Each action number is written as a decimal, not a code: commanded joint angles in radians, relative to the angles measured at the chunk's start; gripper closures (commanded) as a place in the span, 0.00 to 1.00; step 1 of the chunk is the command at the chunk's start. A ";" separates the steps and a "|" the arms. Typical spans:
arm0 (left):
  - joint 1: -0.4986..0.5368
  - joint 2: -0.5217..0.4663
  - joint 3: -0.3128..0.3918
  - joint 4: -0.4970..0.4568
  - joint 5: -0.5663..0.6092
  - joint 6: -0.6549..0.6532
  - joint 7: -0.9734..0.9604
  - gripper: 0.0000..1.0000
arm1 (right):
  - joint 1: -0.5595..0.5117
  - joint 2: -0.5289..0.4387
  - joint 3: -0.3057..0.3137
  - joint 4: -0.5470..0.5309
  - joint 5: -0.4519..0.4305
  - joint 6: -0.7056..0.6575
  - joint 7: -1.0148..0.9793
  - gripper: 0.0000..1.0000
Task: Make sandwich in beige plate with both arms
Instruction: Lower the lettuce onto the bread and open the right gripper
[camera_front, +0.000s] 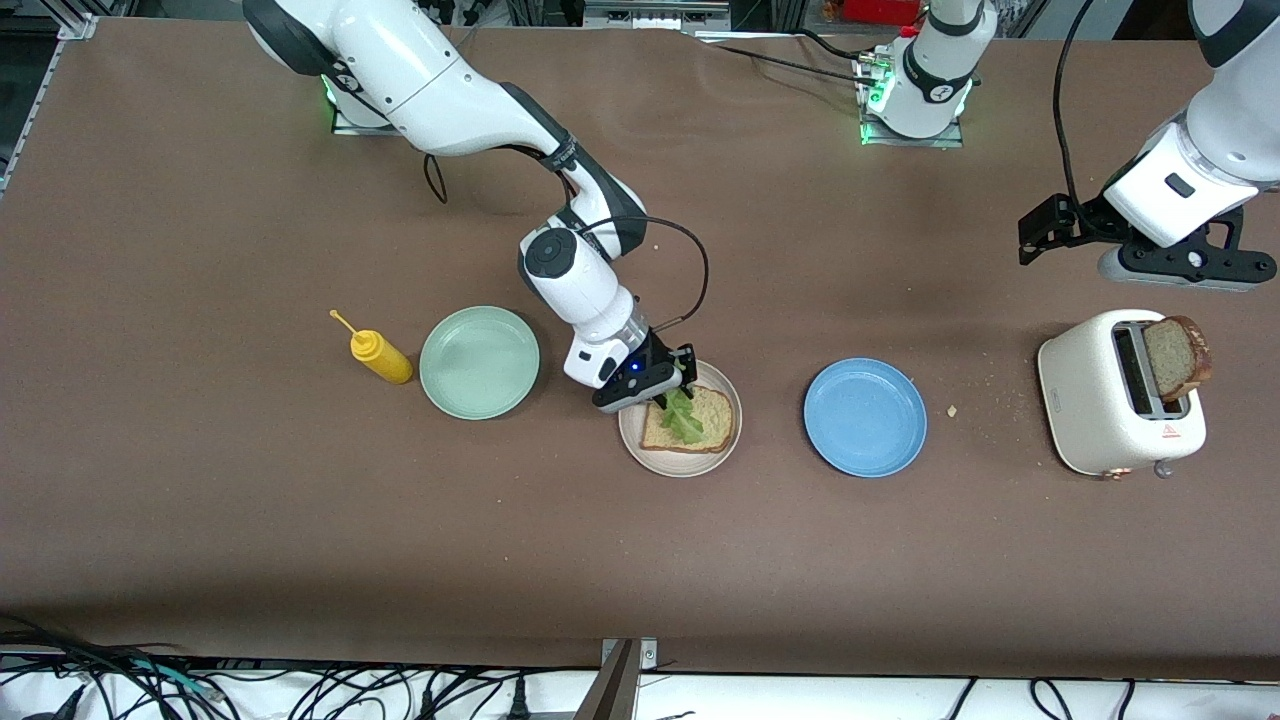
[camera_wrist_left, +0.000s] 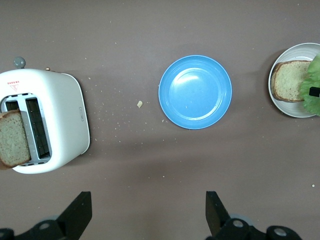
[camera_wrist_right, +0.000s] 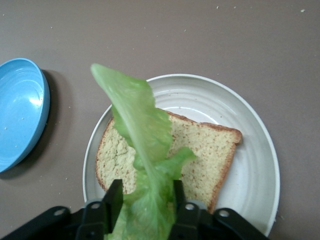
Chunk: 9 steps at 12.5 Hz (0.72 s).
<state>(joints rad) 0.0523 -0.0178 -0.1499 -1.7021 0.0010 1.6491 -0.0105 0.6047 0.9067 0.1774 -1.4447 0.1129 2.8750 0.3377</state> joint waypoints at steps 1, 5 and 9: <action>0.004 -0.004 -0.004 -0.004 0.024 -0.005 0.006 0.00 | 0.007 0.021 -0.003 0.046 0.008 0.015 -0.022 0.43; 0.004 -0.005 -0.005 -0.004 0.024 -0.005 0.006 0.00 | 0.006 0.018 -0.003 0.061 0.008 0.015 -0.048 0.08; 0.004 -0.004 -0.004 -0.004 0.024 -0.005 0.006 0.00 | 0.004 0.015 -0.003 0.063 0.008 0.015 -0.059 0.01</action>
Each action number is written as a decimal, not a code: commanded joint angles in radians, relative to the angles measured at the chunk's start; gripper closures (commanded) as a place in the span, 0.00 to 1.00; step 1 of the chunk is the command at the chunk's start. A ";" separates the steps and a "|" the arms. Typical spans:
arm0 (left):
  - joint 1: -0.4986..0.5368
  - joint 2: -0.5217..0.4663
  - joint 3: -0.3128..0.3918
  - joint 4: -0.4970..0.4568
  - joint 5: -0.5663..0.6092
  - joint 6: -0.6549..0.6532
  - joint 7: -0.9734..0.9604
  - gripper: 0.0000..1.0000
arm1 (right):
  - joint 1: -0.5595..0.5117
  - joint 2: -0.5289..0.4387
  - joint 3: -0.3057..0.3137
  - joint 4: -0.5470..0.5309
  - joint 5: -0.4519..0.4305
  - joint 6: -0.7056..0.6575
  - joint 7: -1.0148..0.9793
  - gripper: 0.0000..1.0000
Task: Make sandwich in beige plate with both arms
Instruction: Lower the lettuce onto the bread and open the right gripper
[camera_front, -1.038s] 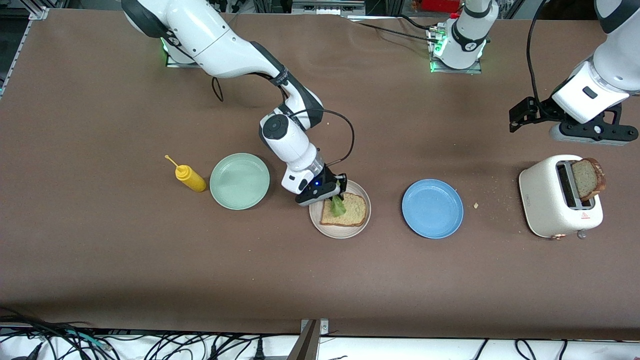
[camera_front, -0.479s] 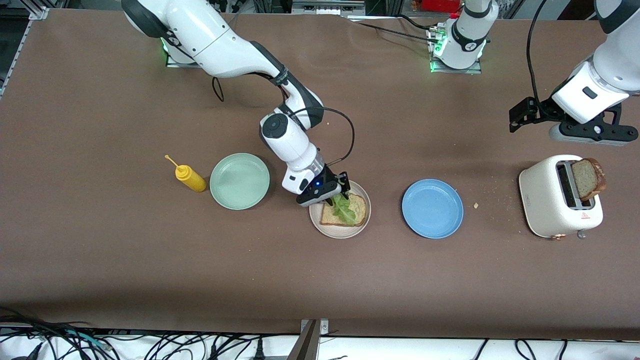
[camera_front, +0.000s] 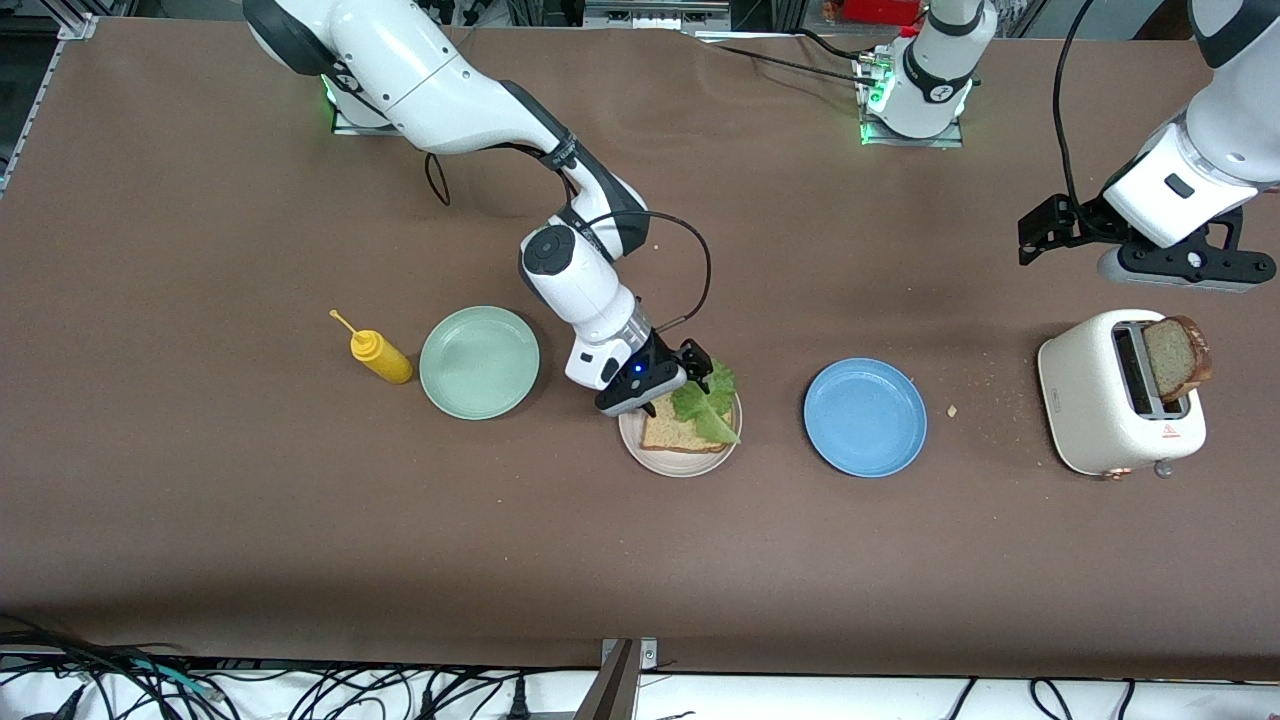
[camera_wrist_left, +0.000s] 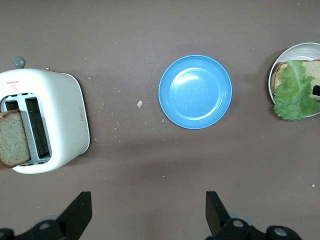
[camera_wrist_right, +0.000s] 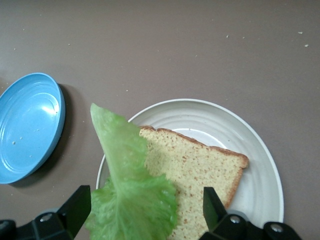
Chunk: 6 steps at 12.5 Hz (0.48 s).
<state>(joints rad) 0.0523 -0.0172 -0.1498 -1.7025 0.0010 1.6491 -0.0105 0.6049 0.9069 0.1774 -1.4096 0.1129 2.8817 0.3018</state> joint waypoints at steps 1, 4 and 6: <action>0.004 -0.004 -0.005 -0.003 0.024 -0.005 0.006 0.00 | 0.003 0.012 -0.003 0.027 0.008 0.008 -0.024 0.01; 0.004 -0.004 -0.004 -0.003 0.024 -0.005 0.006 0.00 | -0.017 -0.017 -0.004 0.017 0.010 -0.004 -0.041 0.00; 0.006 -0.004 -0.004 -0.002 0.024 -0.005 0.007 0.00 | -0.028 -0.043 -0.004 -0.009 0.004 -0.039 -0.046 0.00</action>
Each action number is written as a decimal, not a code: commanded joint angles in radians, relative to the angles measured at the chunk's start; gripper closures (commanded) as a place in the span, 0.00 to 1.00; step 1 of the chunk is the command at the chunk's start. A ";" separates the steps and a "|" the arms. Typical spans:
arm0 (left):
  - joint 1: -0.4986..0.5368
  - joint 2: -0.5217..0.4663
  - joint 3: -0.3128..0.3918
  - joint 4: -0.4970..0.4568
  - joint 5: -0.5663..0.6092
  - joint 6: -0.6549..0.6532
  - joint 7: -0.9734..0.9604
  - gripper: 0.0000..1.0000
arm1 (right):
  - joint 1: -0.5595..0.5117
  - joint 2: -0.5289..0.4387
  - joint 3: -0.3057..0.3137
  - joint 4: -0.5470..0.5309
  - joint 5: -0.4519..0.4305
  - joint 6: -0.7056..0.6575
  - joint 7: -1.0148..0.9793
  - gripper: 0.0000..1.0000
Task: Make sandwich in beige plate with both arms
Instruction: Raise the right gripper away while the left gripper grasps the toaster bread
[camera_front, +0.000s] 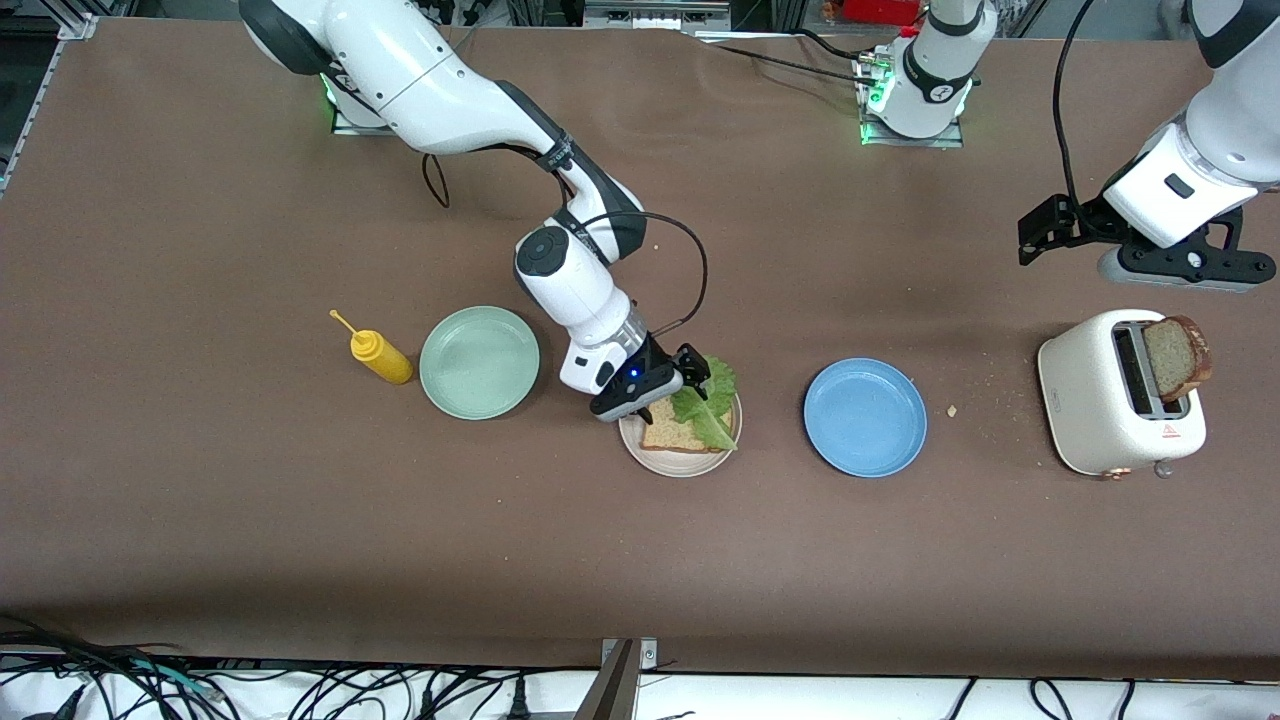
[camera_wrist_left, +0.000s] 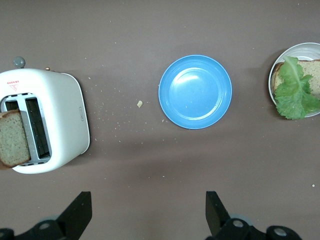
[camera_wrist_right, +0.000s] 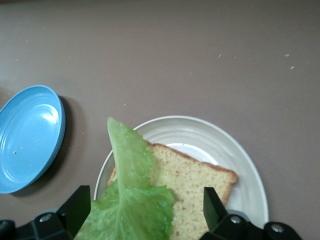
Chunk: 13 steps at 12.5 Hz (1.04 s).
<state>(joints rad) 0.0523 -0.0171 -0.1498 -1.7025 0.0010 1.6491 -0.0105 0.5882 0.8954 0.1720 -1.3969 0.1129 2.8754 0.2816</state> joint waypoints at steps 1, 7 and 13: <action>0.006 -0.006 -0.002 -0.002 0.024 -0.005 0.007 0.00 | -0.027 -0.050 0.000 -0.042 0.004 -0.062 -0.041 0.00; 0.124 -0.001 -0.002 0.007 0.024 -0.002 0.158 0.00 | -0.149 -0.249 -0.005 -0.217 0.001 -0.333 -0.082 0.00; 0.247 0.042 -0.002 0.009 0.072 0.044 0.248 0.00 | -0.267 -0.469 -0.009 -0.277 0.001 -0.667 -0.119 0.00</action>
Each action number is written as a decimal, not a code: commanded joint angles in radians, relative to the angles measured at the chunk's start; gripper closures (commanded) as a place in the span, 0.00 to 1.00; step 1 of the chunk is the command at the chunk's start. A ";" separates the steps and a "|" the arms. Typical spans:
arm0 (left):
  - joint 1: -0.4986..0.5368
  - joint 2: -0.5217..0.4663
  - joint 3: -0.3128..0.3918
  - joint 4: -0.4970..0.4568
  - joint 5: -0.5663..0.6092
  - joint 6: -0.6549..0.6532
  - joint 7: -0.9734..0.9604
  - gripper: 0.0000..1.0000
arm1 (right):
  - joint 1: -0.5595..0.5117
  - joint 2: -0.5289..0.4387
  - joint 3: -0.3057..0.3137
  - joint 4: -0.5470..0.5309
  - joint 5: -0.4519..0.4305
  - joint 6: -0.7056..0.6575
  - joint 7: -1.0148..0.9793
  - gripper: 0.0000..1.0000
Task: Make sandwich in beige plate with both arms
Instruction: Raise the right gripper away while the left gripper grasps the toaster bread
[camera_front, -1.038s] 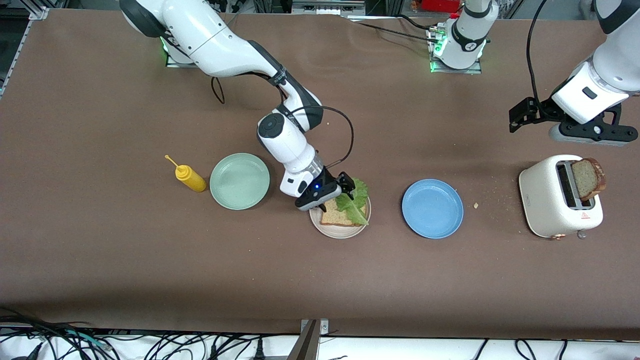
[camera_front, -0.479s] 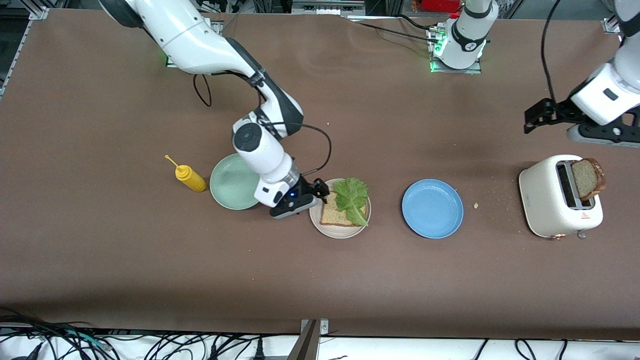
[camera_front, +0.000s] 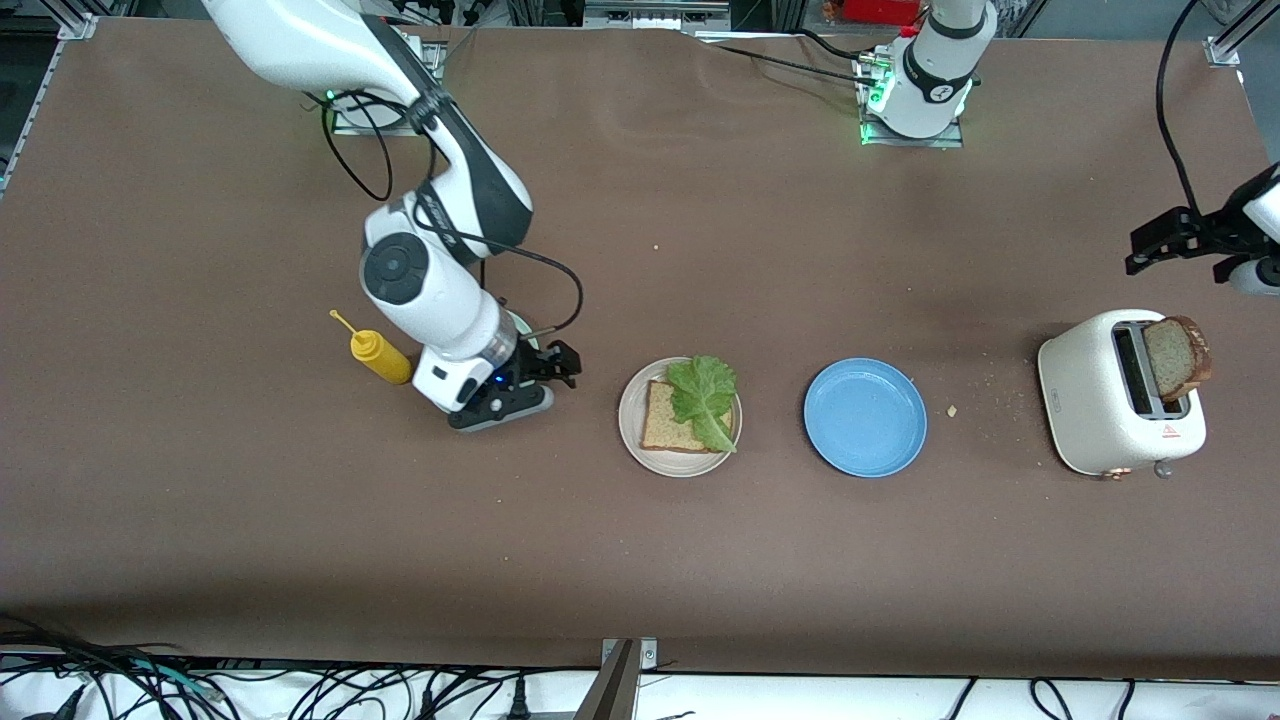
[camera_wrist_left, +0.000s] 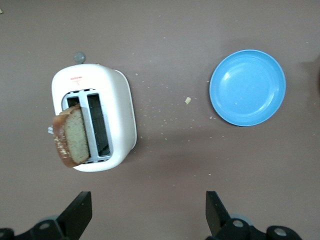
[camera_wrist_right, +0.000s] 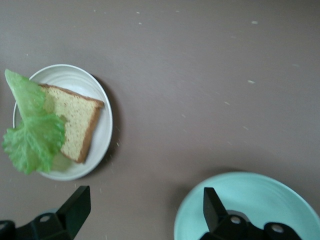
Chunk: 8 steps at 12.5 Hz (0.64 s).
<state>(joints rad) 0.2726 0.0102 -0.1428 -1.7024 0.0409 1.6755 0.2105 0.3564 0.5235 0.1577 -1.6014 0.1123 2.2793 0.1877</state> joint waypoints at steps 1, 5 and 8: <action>0.033 0.027 -0.009 0.004 0.048 0.035 0.027 0.00 | -0.046 -0.129 -0.003 -0.093 0.000 -0.101 -0.062 0.00; 0.060 0.074 -0.009 -0.008 0.100 0.082 0.027 0.00 | -0.151 -0.247 -0.016 -0.189 -0.002 -0.112 -0.169 0.00; 0.109 0.117 -0.011 -0.017 0.100 0.127 0.029 0.00 | -0.221 -0.313 -0.049 -0.221 0.000 -0.170 -0.292 0.00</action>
<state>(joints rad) 0.3533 0.1121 -0.1431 -1.7097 0.1144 1.7723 0.2219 0.1748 0.2829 0.1146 -1.7666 0.1112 2.1483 -0.0404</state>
